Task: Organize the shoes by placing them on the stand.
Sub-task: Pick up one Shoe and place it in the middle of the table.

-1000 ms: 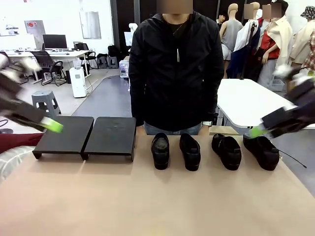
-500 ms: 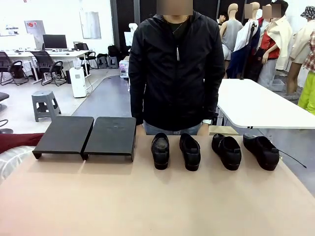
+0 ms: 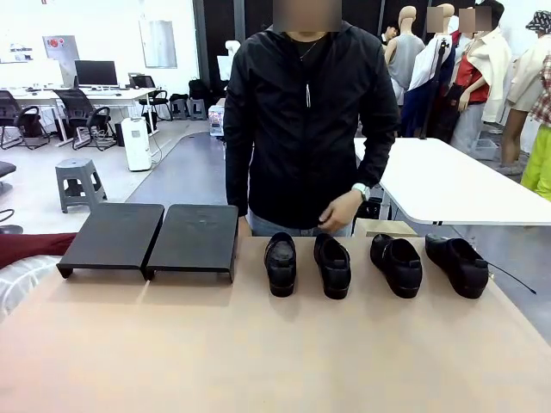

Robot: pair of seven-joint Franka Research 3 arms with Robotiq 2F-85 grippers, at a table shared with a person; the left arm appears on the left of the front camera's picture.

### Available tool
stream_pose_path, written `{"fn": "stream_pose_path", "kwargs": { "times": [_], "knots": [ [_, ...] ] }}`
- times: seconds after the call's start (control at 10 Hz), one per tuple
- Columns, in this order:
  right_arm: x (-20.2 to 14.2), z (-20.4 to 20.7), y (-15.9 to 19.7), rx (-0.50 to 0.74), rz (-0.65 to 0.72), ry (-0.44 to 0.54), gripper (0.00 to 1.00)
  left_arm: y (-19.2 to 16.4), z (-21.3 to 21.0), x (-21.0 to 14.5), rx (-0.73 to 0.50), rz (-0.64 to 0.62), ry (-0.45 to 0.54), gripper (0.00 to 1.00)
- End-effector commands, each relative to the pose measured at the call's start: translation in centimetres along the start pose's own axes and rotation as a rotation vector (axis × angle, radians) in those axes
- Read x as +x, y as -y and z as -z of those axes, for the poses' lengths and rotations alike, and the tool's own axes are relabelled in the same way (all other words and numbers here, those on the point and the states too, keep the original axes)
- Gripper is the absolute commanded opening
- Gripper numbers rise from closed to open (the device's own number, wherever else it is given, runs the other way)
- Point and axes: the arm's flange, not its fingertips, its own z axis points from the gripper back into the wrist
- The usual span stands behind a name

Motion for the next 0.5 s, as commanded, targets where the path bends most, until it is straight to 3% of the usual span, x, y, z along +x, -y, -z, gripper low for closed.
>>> {"fn": "stream_pose_path", "kwargs": {
  "times": [0.0, 0.4],
  "knots": [
    [-0.04, -0.22, 0.02, 0.03, -0.012, 0.005, 1.0, -0.34, -0.34, -0.29, -0.015, 0.01, 0.006, 1.0],
    [-0.04, -0.22, 0.02, 0.03, -0.012, 0.005, 1.0, -0.34, -0.34, -0.29, -0.015, 0.01, 0.006, 1.0]
  ]
}}
